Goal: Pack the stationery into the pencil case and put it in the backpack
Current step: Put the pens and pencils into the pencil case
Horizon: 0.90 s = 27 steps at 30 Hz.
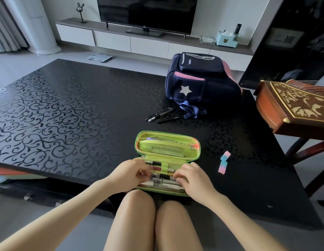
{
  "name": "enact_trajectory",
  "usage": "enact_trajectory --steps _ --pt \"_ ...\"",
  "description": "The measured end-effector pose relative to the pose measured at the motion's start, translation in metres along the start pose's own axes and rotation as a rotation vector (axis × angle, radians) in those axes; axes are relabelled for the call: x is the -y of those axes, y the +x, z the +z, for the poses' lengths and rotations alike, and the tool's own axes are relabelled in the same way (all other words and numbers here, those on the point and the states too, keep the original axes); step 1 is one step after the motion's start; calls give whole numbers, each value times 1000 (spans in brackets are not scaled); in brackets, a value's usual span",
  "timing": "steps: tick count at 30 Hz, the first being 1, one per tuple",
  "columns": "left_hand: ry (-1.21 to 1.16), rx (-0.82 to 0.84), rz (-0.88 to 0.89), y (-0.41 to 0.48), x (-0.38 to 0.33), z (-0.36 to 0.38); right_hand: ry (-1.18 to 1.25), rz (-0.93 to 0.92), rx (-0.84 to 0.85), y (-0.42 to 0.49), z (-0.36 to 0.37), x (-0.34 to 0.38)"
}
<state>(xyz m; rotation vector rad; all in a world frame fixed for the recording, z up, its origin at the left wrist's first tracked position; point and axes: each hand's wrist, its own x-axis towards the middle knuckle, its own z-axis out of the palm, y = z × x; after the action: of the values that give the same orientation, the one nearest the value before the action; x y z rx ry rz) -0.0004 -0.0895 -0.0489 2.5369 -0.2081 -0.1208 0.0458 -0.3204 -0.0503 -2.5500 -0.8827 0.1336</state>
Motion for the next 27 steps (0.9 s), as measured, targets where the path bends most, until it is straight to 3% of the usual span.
enact_trajectory --steps 6,9,13,19,24,27 --pt "43 68 -19 16 3 -21 -179 -173 -27 12 -5 -6" --pt "37 -61 -45 39 7 -37 -99 -120 -24 24 -20 -12" --pt "67 -260 -165 86 22 -44 10 32 -199 57 -36 -30" --pt "82 -423 -270 163 44 -35 -134 117 -162 136 -34 -61" --pt "484 -268 -178 209 52 -25 -323 142 31 194 -12 -75" --pt "521 -188 -192 229 59 -20 -399 140 13 212 3 -81"
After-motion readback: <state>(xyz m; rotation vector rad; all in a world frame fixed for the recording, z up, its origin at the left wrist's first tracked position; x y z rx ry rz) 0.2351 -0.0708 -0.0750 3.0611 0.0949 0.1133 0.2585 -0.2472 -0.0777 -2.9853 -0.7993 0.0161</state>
